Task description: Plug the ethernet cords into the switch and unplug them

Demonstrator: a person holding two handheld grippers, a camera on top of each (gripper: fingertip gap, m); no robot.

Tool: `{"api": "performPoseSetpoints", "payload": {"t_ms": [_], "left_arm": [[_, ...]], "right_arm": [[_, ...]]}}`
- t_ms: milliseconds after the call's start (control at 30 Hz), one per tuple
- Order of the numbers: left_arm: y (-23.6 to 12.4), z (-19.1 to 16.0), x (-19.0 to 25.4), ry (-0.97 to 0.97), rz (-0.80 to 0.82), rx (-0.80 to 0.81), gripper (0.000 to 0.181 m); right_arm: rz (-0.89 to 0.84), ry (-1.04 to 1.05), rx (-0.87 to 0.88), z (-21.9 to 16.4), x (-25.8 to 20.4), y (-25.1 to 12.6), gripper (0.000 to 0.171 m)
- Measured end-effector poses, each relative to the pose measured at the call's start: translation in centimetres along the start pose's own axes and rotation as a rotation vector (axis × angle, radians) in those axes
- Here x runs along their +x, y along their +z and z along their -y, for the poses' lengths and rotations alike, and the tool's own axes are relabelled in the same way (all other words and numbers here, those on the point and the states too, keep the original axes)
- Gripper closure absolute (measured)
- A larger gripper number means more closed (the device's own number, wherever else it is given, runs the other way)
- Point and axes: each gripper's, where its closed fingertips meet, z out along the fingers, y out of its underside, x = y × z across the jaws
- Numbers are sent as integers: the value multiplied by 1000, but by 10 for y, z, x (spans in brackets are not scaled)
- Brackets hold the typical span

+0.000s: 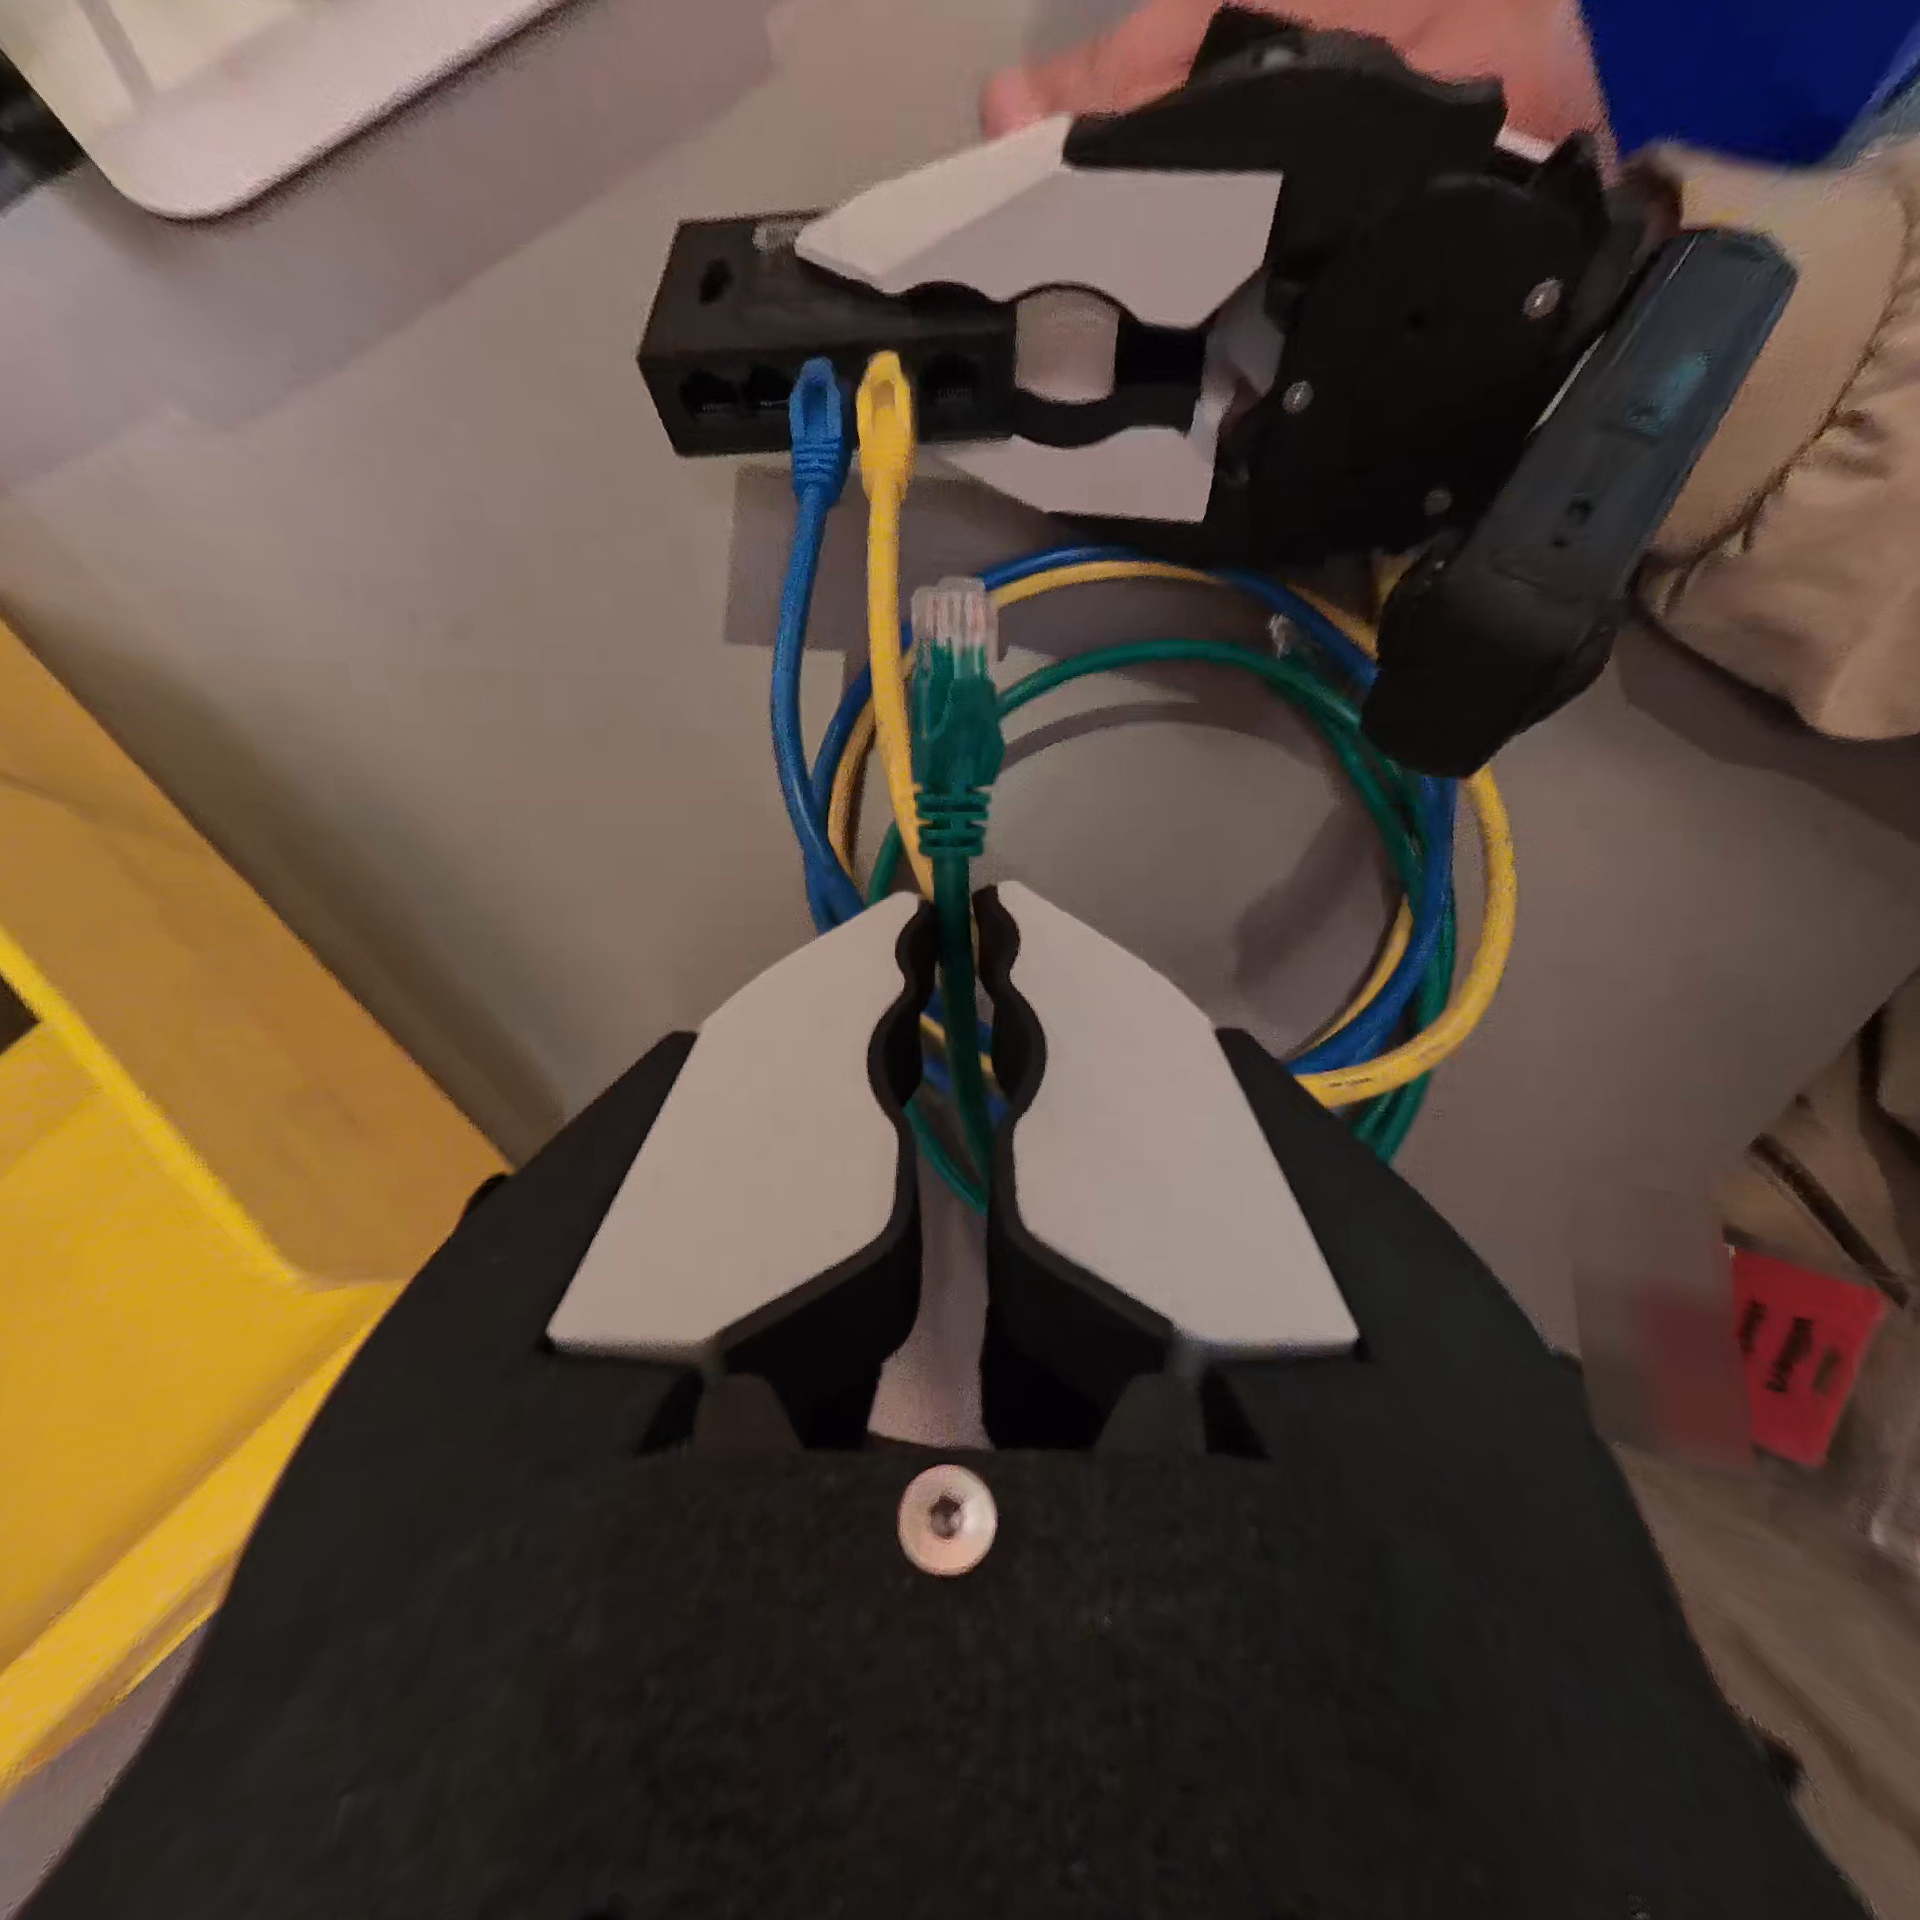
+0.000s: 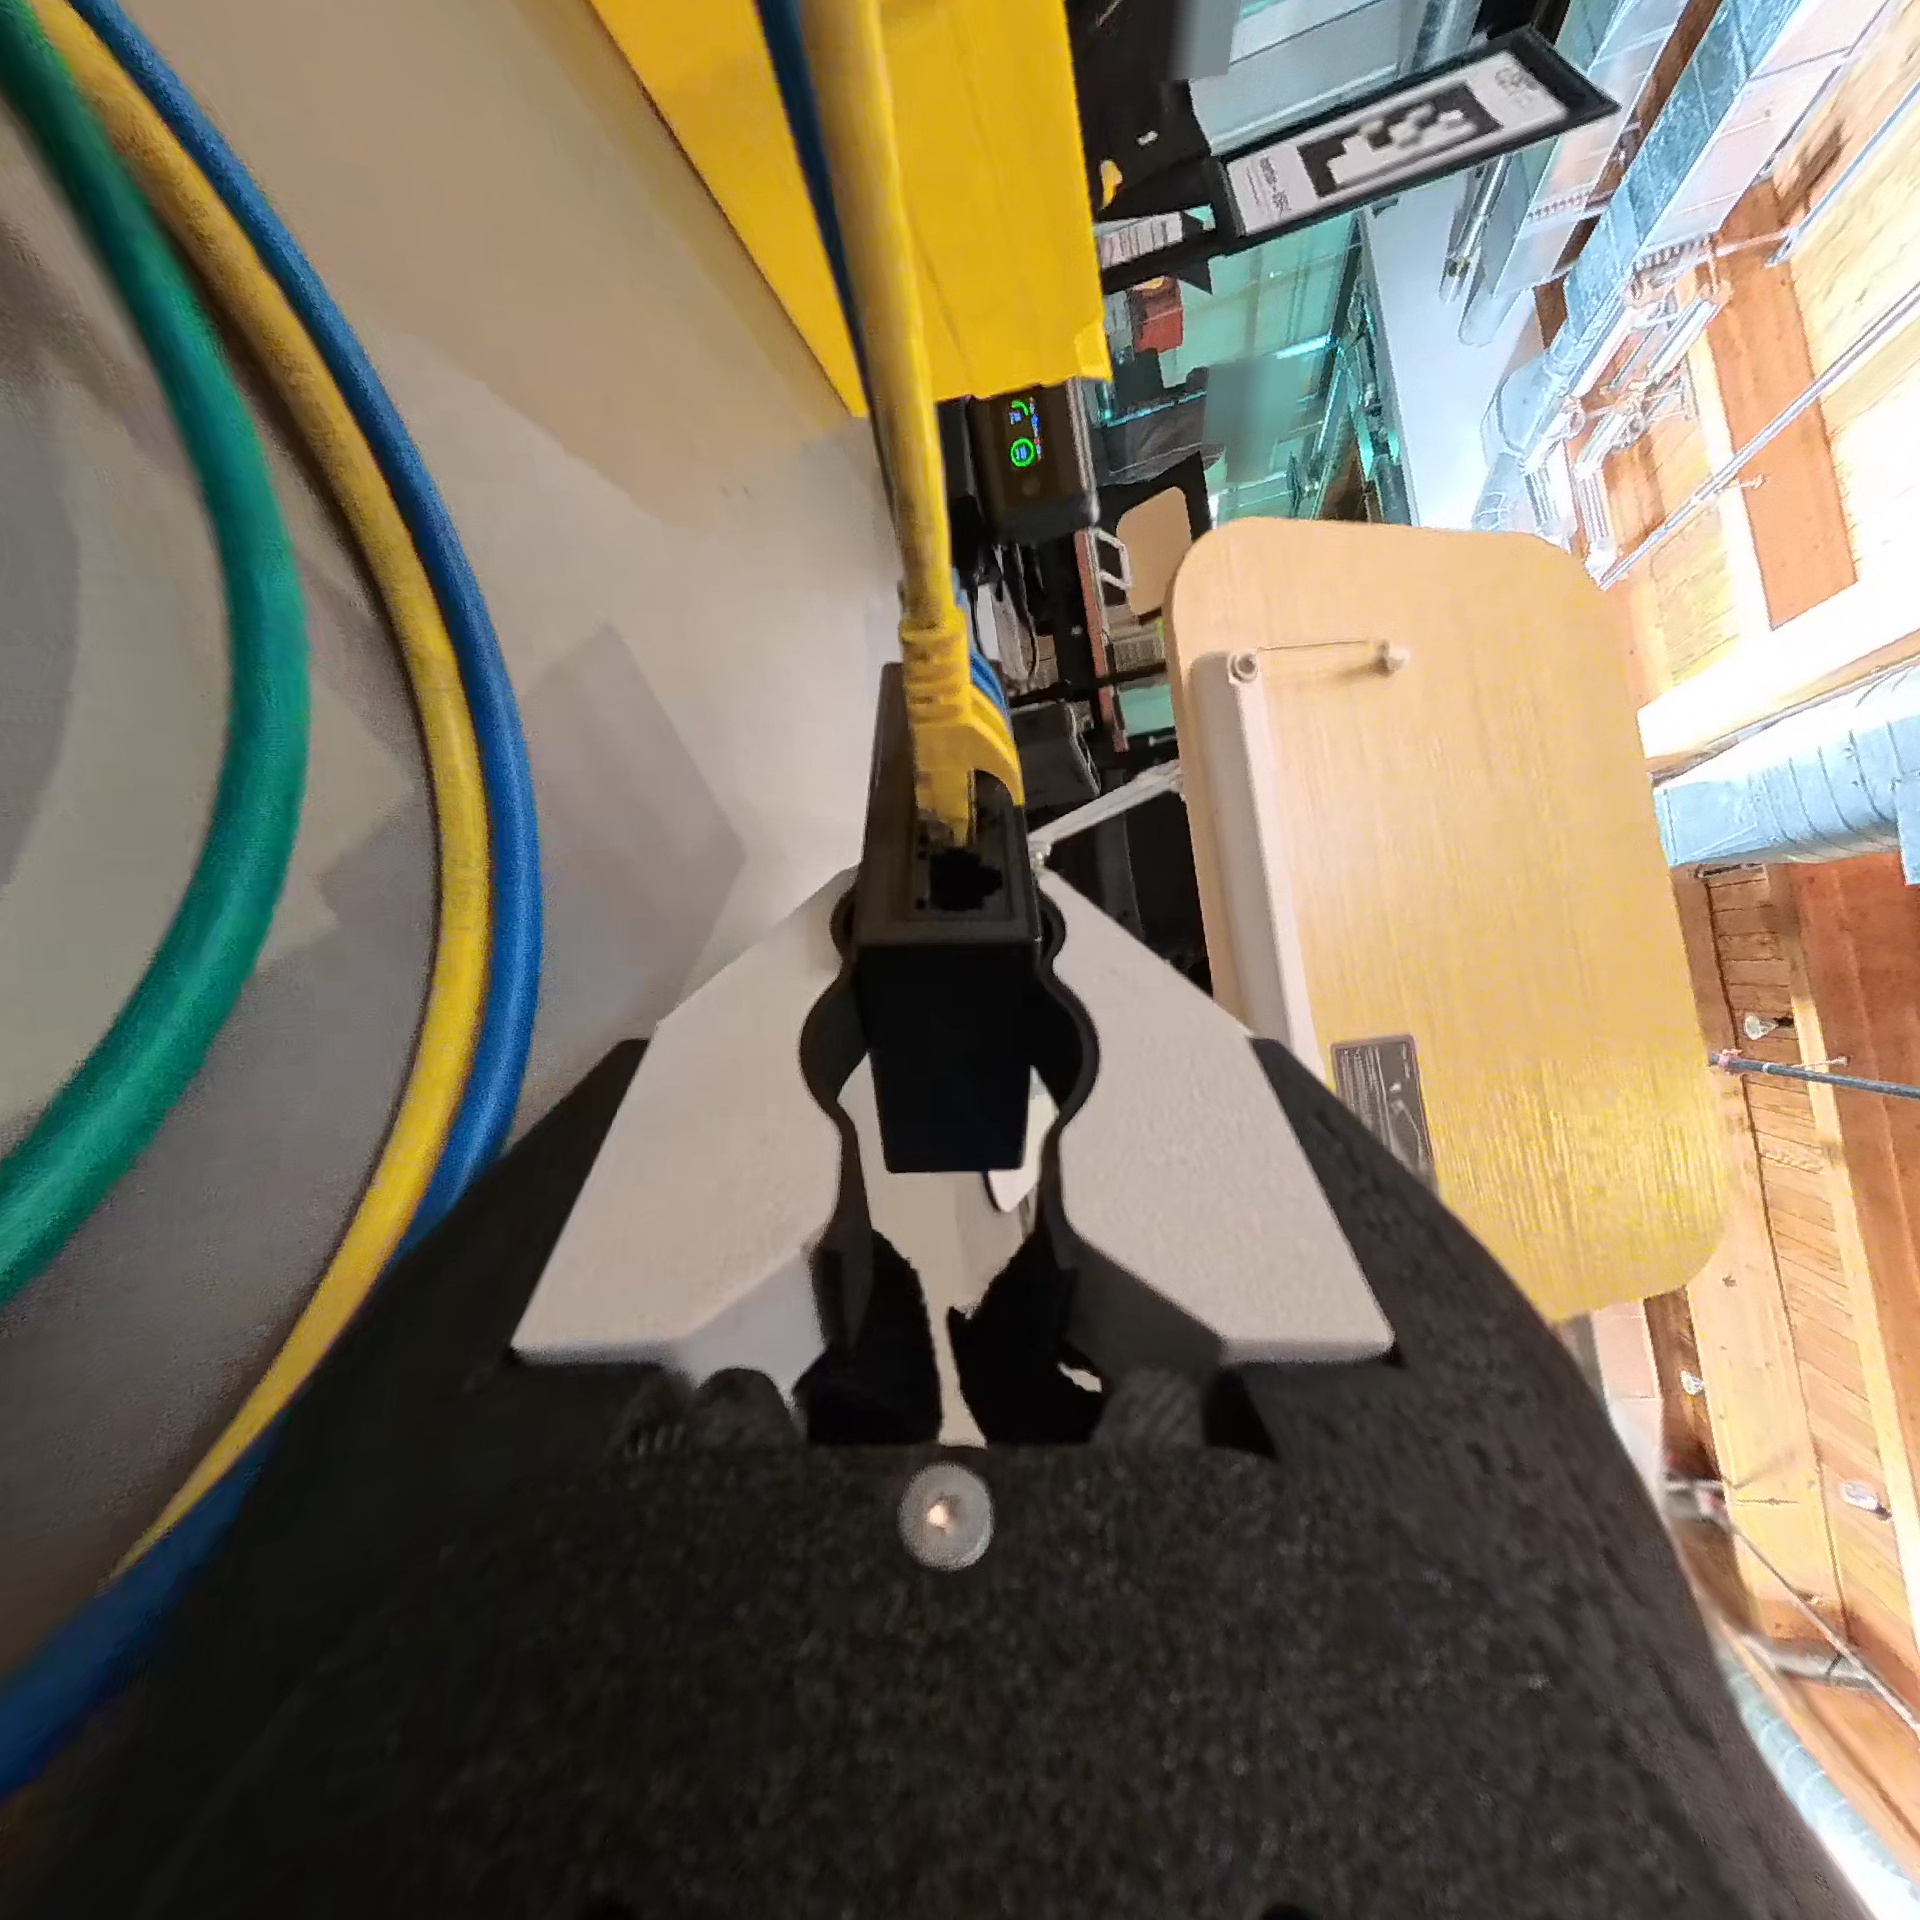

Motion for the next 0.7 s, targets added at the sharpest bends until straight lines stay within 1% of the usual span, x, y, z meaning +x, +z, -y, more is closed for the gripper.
{"api": "performPoseSetpoints", "payload": {"t_ms": [33, 133, 267, 333, 400, 467, 500, 567, 600, 700], "left_arm": [[-3, -1, -3, 16, 9, -46, 174], [-11, 1, -7, 71, 29, -95, 174], [0, -1, -7, 96, 61, -46, 173], [5, -2, -9, 100, 86, 9, 171], [8, -4, -11, 85, 109, 65, 165], [4, -5, -13, 69, 136, 143, 154], [-2, -6, -14, 61, 144, 197, 154], [-14, -11, -14, 20, 121, 294, 154], [-18, -18, -15, -14, 93, 310, 154], [-18, -43, -22, -100, 32, 284, 150]], "right_arm": [[3, -14, 7, 3, -2, 0, 144], [9, -16, 13, 6, -3, 0, 144], [17, 9, -10, -2, -2, 1, 144], [27, 19, -21, -5, -3, 2, 144], [33, 22, -24, -7, -4, 2, 144], [36, 20, -30, -9, -5, 2, 144], [38, 22, -32, -10, -5, 3, 144], [41, 31, -31, -11, -5, 2, 144], [41, 36, -29, -11, -5, 2, 144], [26, 39, -15, -8, -1, 1, 144]]}}
